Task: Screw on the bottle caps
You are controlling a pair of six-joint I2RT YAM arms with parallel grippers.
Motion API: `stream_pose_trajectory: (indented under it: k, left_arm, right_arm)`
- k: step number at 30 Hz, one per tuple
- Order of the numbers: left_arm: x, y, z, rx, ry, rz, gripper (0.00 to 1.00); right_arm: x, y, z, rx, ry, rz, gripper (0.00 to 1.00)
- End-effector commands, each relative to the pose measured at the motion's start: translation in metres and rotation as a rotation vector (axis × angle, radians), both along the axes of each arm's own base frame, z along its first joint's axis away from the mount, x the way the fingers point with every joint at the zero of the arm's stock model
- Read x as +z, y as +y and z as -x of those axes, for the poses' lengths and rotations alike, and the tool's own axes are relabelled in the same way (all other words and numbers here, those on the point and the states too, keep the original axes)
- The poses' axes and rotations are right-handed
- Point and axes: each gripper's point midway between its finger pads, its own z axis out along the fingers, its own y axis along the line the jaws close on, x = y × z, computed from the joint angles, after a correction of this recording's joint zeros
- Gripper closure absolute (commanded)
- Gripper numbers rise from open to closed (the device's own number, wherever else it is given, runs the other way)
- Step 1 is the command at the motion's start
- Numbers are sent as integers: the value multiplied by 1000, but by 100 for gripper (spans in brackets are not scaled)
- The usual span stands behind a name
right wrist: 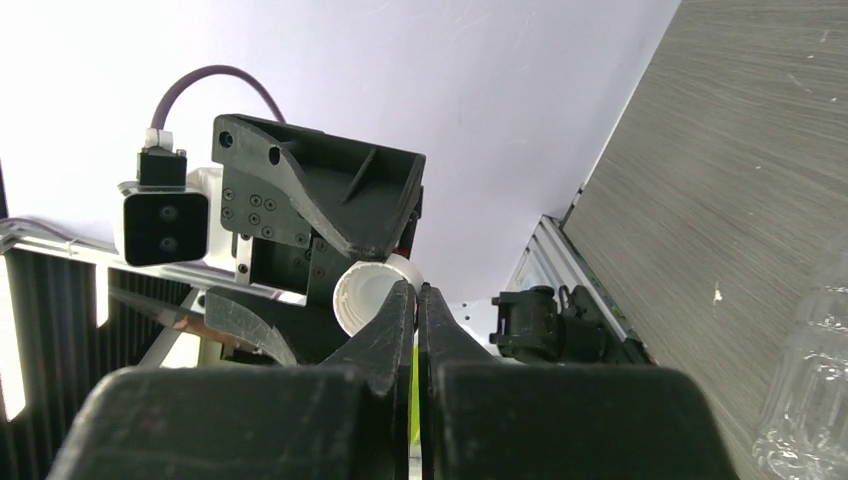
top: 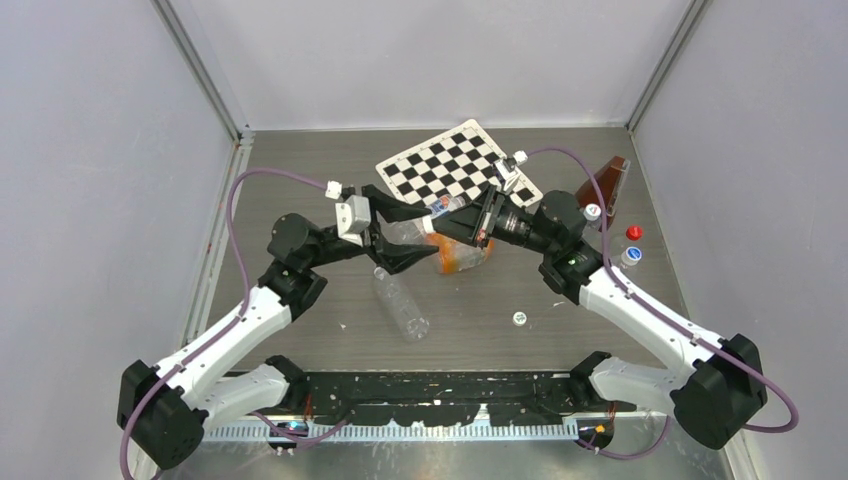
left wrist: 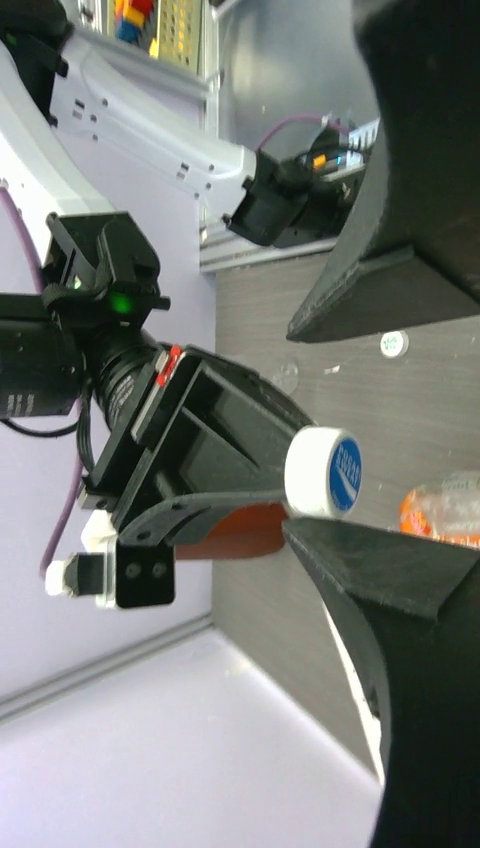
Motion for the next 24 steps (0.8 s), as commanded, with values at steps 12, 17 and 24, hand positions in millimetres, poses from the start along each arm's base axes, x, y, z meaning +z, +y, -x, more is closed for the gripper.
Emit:
stream_pose_trajectory:
  k: [12, 17, 24]
  left_arm:
    - [14, 0, 13, -50, -65, 17, 81]
    - [3, 3, 0, 24, 85, -52, 89]
    - [-61, 20, -32, 329, 526, -368, 97]
  right_arm:
    - [33, 5, 6, 56, -65, -121, 98]
    - [10, -5, -3, -17, -74, 5, 57]
    - [-73, -108, -38, -482, -34, 641, 11]
